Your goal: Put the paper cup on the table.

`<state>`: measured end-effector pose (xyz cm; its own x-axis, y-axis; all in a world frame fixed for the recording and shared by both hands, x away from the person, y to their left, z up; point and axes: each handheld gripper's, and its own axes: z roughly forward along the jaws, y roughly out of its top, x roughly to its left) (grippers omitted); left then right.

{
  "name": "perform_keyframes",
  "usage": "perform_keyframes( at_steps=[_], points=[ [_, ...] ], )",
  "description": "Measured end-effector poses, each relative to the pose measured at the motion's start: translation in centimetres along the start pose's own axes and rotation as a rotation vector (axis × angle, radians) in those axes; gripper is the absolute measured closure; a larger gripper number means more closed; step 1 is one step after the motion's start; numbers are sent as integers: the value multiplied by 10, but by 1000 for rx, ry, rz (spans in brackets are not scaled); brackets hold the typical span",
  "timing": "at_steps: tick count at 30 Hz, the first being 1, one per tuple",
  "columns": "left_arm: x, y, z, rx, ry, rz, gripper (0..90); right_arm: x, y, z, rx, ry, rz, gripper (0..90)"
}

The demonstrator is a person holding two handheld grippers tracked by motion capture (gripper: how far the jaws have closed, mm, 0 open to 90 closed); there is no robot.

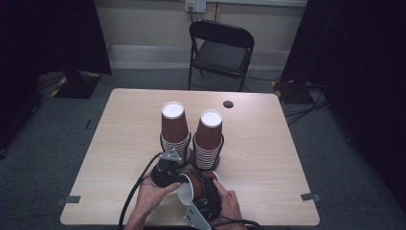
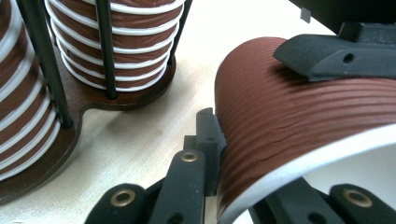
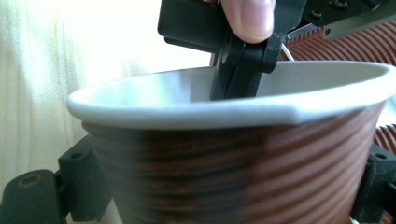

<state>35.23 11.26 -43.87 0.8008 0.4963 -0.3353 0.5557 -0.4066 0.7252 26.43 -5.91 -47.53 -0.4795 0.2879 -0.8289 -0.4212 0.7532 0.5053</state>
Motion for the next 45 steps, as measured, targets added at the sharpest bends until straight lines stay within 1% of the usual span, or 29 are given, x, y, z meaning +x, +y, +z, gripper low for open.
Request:
perform_keyframes(
  at_steps=[2, 6, 9, 11, 12, 13, 14, 16, 18, 19, 22, 23, 24, 26, 28, 29, 32, 35, 39, 41, 42, 44, 45],
  points=[
    [0, 0, -1, -7, 6, 8, 865, -1, 0, -1, 2, -3, 10, 105],
    [-2, -4, -2, -24, 14, 19, 865, -3, -1, -1, -11, 17, 35, 112],
    [-1, -7, -2, -53, 20, 19, 826, -4, -1, -2, -9, 27, 57, 113],
    [0, -9, -2, -74, 12, 18, 812, -5, -2, -2, -18, 34, 76, 114],
    [0, -10, -3, -88, 21, 25, 797, -5, -2, -2, -19, 36, 81, 114],
    [-1, -10, -4, -101, 39, 35, 764, -5, -2, -3, -18, 31, 83, 114],
    [-1, -11, -4, -117, 52, 38, 736, -5, -2, -3, -20, 32, 86, 115],
    [-2, -12, -5, -144, 59, 36, 700, -6, -3, -4, -21, 23, 92, 115],
    [-2, -14, -7, -173, 84, 43, 648, -7, -3, -4, -22, 22, 108, 115],
    [-3, -15, -8, -189, 90, 43, 626, -7, -4, -4, -20, 16, 104, 115],
    [-2, -18, -12, -230, 84, 43, 570, -8, -7, -4, -13, 24, 132, 116],
    [-2, -18, -13, -241, 78, 38, 556, -9, -8, -4, -7, 35, 143, 116],
    [-1, -19, -13, -255, 69, 23, 534, -9, -9, -4, -5, 40, 158, 117],
    [0, -20, -12, -278, 53, 7, 493, -11, -11, -5, -7, 55, 188, 118],
    [-1, -21, -11, -292, 62, 18, 470, -12, -13, -6, -1, 65, 201, 118],
    [-1, -21, -11, -301, 63, 15, 449, -12, -14, -6, -3, 72, 215, 118],
    [-2, -22, -14, -329, 69, 10, 395, -13, -17, -6, 2, 76, 236, 118],
    [-3, -23, -18, -342, 95, 27, 338, -14, -20, -7, 5, 83, 259, 119],
    [-3, -26, -23, -363, 123, 34, 311, -15, -23, -8, 7, 84, 289, 118],
    [-3, -28, -26, -384, 139, 30, 288, -16, -25, -9, 12, 85, 312, 118],
    [-3, -29, -28, -388, 141, 35, 282, -16, -26, -9, 13, 78, 319, 117],
    [-2, -32, -30, -405, 154, 42, 248, -19, -30, -10, 9, 72, 349, 117],
    [-1, -34, -31, -414, 155, 57, 226, -20, -31, -10, 3, 69, 363, 117]
  ],
)
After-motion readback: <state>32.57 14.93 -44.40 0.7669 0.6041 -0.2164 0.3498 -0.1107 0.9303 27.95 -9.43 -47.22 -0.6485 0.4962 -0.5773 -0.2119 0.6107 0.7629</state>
